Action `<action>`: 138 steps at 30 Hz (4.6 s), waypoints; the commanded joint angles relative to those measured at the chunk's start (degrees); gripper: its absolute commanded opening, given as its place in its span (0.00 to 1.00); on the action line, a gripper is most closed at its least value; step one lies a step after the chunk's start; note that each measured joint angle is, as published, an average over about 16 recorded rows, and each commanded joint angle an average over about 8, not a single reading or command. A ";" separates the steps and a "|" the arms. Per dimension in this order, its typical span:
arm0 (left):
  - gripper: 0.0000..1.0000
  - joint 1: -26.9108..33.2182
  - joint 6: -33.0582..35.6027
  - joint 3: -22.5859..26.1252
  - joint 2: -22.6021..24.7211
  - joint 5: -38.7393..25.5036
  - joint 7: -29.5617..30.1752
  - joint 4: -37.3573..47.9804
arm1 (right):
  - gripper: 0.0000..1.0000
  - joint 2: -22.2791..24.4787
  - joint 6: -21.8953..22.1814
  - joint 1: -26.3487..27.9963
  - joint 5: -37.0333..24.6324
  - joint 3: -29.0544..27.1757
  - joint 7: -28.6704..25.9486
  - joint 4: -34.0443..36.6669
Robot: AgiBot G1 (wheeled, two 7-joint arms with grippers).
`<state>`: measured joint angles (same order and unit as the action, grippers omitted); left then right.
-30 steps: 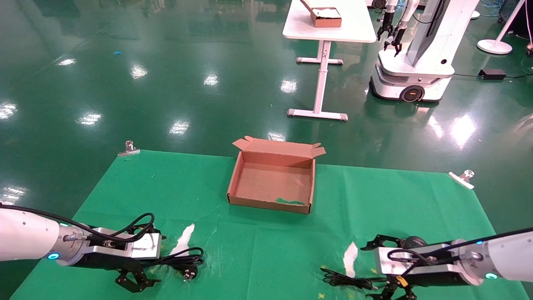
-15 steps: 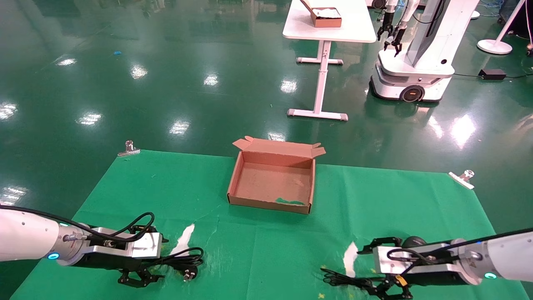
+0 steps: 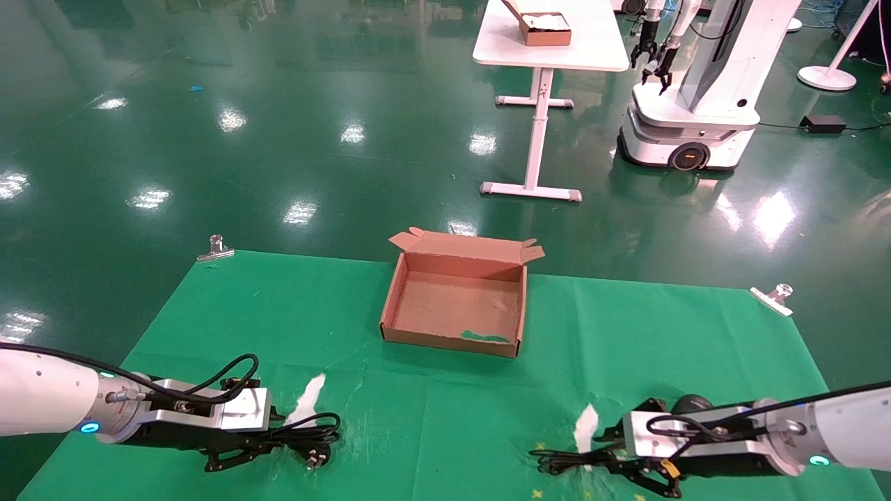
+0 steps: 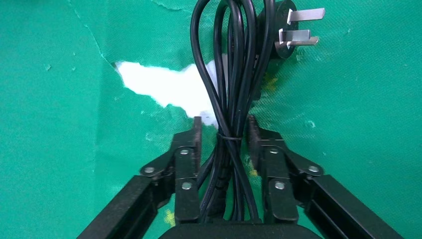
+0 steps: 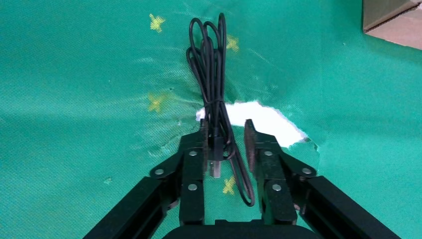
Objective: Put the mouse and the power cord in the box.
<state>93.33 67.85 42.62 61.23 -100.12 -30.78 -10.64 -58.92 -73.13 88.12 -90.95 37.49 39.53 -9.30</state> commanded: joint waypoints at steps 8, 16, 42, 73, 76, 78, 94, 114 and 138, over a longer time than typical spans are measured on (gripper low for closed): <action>0.00 0.05 0.11 -0.11 -0.11 0.15 0.04 -0.09 | 0.00 0.07 -0.15 0.06 0.11 -0.08 0.13 -0.26; 0.00 2.41 5.75 -3.83 -2.57 5.91 1.87 0.89 | 0.00 2.90 -2.76 2.69 2.54 -1.83 0.71 -2.66; 0.00 16.47 5.49 -12.83 -5.00 18.51 9.78 5.15 | 0.00 -17.96 24.58 10.82 6.72 -5.84 0.57 0.28; 0.00 8.60 -17.12 -7.11 15.36 10.64 0.87 4.91 | 1.00 -11.15 33.21 8.05 15.68 -6.70 14.43 2.01; 0.00 5.32 -20.38 -6.06 17.28 11.17 0.29 0.56 | 1.00 -5.55 26.85 10.59 16.39 -7.21 17.23 0.81; 0.00 3.36 -19.63 -4.78 17.45 11.80 0.70 -2.93 | 1.00 -1.16 19.85 12.20 16.99 -7.49 18.67 -0.37; 0.57 4.79 -27.14 13.28 17.70 12.58 19.31 -17.27 | 1.00 15.12 -2.24 17.40 17.52 -7.44 15.39 -6.43; 1.00 0.53 -23.99 9.63 11.91 18.68 23.52 -24.11 | 1.00 16.22 -3.38 13.26 20.42 -8.72 8.94 -12.36; 1.00 -14.42 -4.64 -7.13 -5.73 36.99 31.85 -42.08 | 1.00 19.60 -7.42 -4.24 33.02 -14.32 -17.09 -35.18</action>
<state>78.93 63.19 35.50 55.53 -63.15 1.06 -52.69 -39.32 -80.54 83.90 -57.95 23.17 22.47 -44.45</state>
